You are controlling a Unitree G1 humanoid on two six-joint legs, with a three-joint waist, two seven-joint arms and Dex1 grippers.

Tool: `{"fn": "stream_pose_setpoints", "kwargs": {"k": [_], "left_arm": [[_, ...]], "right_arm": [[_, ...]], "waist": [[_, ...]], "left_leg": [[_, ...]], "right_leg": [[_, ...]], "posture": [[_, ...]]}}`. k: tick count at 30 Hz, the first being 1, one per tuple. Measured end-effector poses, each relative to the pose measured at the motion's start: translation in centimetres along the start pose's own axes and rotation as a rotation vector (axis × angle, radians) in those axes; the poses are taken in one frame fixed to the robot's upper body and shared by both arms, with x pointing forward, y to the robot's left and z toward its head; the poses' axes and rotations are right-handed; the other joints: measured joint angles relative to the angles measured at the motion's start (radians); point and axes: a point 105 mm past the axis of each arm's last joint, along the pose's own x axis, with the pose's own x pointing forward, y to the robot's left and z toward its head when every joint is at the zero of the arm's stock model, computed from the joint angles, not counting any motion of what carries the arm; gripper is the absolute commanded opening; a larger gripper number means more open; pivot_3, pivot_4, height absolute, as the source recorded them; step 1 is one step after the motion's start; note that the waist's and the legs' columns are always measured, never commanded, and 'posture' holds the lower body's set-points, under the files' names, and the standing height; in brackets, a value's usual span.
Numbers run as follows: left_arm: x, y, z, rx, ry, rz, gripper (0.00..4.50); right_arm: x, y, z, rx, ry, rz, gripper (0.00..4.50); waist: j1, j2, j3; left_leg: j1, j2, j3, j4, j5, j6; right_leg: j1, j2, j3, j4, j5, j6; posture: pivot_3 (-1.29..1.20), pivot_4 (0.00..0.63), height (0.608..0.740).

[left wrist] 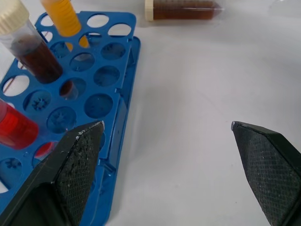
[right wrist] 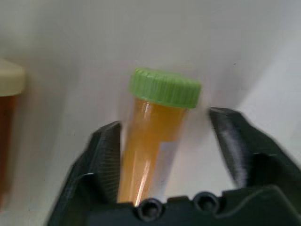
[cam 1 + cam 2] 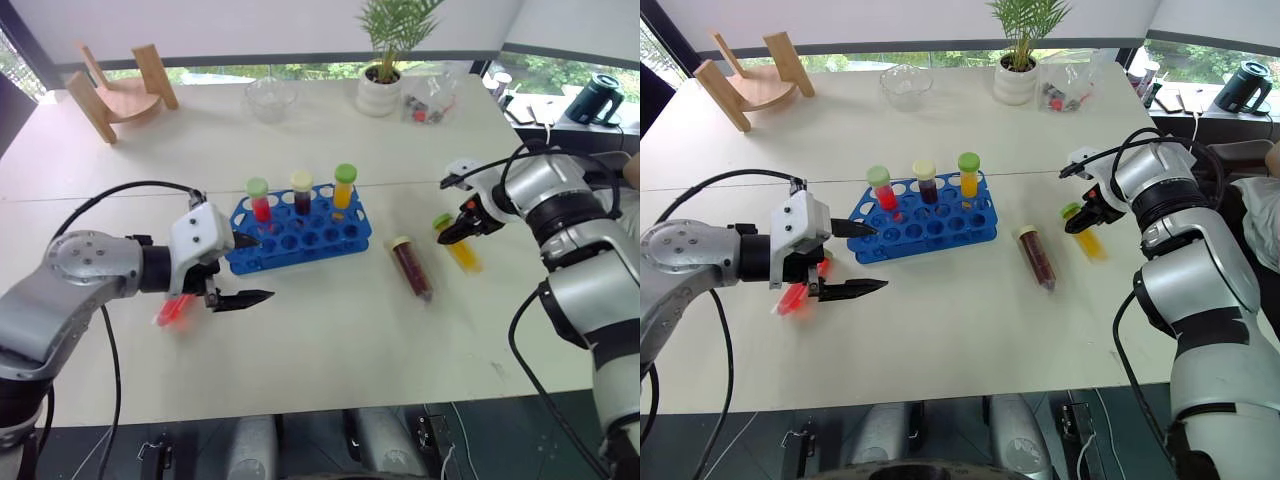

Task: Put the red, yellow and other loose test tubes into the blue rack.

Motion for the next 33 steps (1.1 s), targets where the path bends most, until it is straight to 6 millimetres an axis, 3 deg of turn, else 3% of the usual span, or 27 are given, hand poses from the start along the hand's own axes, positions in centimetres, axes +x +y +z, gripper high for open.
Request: {"fn": "stream_pose_setpoints", "kwargs": {"k": [2, 6, 8, 9, 10, 12, 15, 18, 20, 26, 29, 33], "left_arm": [[0.0, 0.0, 0.0, 0.000, 0.001, 0.000, 4.50], [-0.2, 0.0, -0.1, -0.013, -0.004, -0.004, 4.50], [-0.7, 0.8, 0.2, -0.067, -0.061, 0.032, 4.50], [-1.0, 1.3, 0.2, -0.087, -0.079, 0.059, 4.50], [-1.5, 2.0, -0.2, -0.107, -0.075, 0.089, 4.50], [-2.1, 2.6, -1.2, -0.144, -0.059, 0.115, 4.50], [-2.5, 2.9, -2.6, -0.199, -0.030, 0.118, 4.50], [-3.4, 3.4, -3.2, -0.210, 0.016, 0.122, 4.50], [-3.7, 3.7, -3.0, -0.199, 0.020, 0.119, 4.50], [-4.2, 4.3, -2.5, -0.176, 0.038, 0.105, 4.50], [-4.1, 4.6, -1.7, -0.149, 0.030, 0.100, 4.50], [-3.6, 4.4, -1.9, -0.161, 0.040, 0.074, 4.50]], "right_arm": [[0.0, -0.1, -0.2, 0.013, -0.001, 0.003, 0.82], [0.2, -0.2, 0.5, 0.023, -0.070, -0.002, 0.81], [-0.7, -0.1, 2.7, 0.039, -0.254, 0.019, 0.81], [-1.6, 0.2, 4.4, 0.032, -0.373, 0.039, 0.81], [-3.6, 1.0, 7.2, -0.024, -0.569, 0.061, 0.81], [-7.5, 2.8, 10.6, -0.075, -0.872, 0.094, 0.81], [-10.1, 5.4, 12.1, -0.062, -1.163, 0.095, 0.81], [-8.4, 9.1, 11.6, 0.070, -1.357, 0.096, 0.81], [-6.6, 10.9, 11.0, 0.144, -1.381, 0.093, 0.81], [-6.4, 12.9, 10.2, 0.211, -1.471, -0.070, 0.81], [-3.9, 14.6, 9.4, 0.237, -1.429, -0.092, 0.81], [-3.3, 14.9, 9.4, 0.213, -1.431, -0.106, 0.81]], "waist": [[0.000, 0.000, 0.000], [-0.001, 0.000, 0.000], [-0.008, 0.001, 0.001], [-0.013, 0.001, 0.001], [-0.020, 0.001, 0.001], [-0.023, 0.001, 0.000], [-0.018, -0.002, -0.001], [-0.014, -0.002, -0.001], [-0.011, 0.000, 0.000], [-0.007, -0.001, -0.001], [-0.008, -0.001, -0.001], [-0.010, -0.001, -0.001]], "left_leg": [[0.002, 0.000, 0.000, 0.000, 0.000, 0.000], [0.005, 0.000, 0.000, 0.000, 0.000, 0.000], [0.005, 0.000, 0.000, 0.000, 0.000, 0.000], [0.006, 0.000, 0.000, 0.000, 0.000, 0.000], [0.006, 0.000, -0.001, -0.001, 0.000, 0.000], [0.007, 0.001, -0.003, -0.003, 0.000, 0.000], [0.007, 0.001, -0.005, -0.003, 0.000, 0.000], [0.007, 0.000, -0.006, -0.002, 0.002, -0.003], [0.006, -0.001, -0.006, -0.003, 0.005, -0.009], [0.008, -0.001, -0.006, -0.002, 0.008, -0.013], [0.009, -0.001, -0.006, -0.003, 0.008, -0.013], [0.009, -0.001, -0.006, -0.003, 0.008, -0.013]], "right_leg": [[0.002, 0.000, 0.000, 0.000, 0.000, 0.000], [0.005, 0.000, 0.000, 0.000, 0.000, 0.000], [0.004, 0.000, 0.000, 0.001, 0.000, 0.000], [0.004, 0.000, 0.001, 0.002, 0.000, 0.000], [0.004, 0.001, 0.000, 0.003, 0.000, 0.000], [0.004, 0.001, -0.001, 0.005, -0.001, -0.002], [0.004, 0.001, -0.002, 0.008, -0.003, -0.004], [0.004, 0.001, -0.003, 0.010, -0.003, -0.005], [0.003, 0.000, -0.003, 0.012, -0.003, -0.004], [0.005, 0.001, -0.003, 0.012, -0.001, -0.002], [0.005, 0.001, -0.003, 0.012, -0.001, -0.002], [0.005, 0.001, -0.003, 0.012, -0.001, -0.002]], "posture": [[0.00, 0.150, 0.740], [0.00, 0.150, 0.740], [0.00, 0.150, 0.740], [0.00, 0.150, 0.740], [0.00, 0.150, 0.740], [0.00, 0.150, 0.740], [0.00, 0.150, 0.740], [0.00, 0.150, 0.740], [0.00, 0.150, 0.740], [0.00, 0.150, 0.740], [0.00, 0.150, 0.740], [0.00, 0.150, 0.740]]}}
